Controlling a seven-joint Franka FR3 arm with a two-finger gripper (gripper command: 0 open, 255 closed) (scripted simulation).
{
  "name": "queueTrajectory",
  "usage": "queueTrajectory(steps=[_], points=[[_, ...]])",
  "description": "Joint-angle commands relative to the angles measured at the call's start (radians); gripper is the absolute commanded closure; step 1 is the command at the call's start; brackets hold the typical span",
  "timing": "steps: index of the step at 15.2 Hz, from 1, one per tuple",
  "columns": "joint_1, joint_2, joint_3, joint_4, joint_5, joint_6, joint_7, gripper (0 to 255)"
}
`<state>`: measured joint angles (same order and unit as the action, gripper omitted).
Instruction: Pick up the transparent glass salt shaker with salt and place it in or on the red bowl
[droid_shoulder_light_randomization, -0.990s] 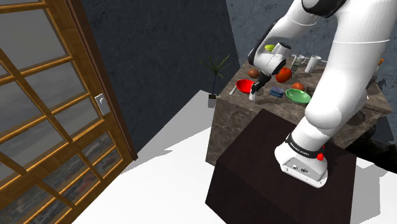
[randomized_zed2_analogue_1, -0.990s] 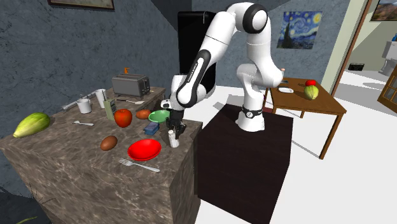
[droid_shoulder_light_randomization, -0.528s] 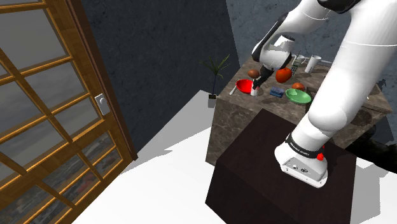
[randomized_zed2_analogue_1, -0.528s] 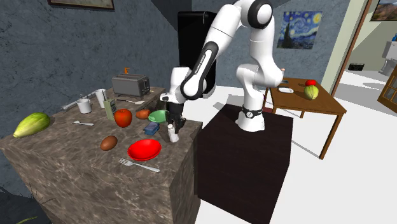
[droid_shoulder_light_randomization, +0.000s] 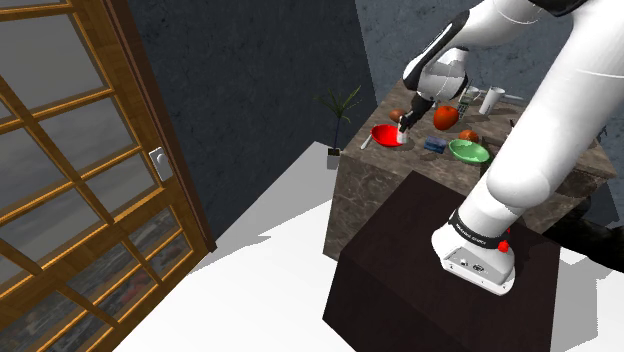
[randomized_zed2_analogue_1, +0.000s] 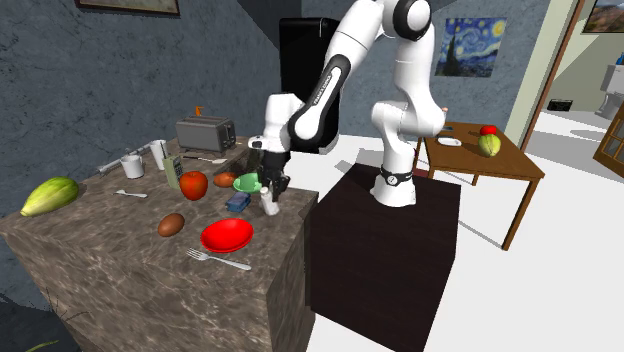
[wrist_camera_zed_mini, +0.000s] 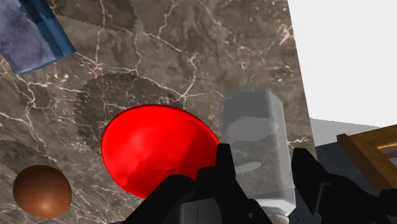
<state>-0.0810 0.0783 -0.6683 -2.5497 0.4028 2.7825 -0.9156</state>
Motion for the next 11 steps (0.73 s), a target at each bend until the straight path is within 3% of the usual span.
queueTrajectory(steps=[1,5,11], points=[[-0.014,0.046,0.006,0.068,0.039,-0.040,-0.031,255],[-0.076,0.183,0.041,0.256,0.130,-0.136,-0.099,255],[-0.189,0.393,0.086,0.579,0.192,-0.295,-0.124,255]])
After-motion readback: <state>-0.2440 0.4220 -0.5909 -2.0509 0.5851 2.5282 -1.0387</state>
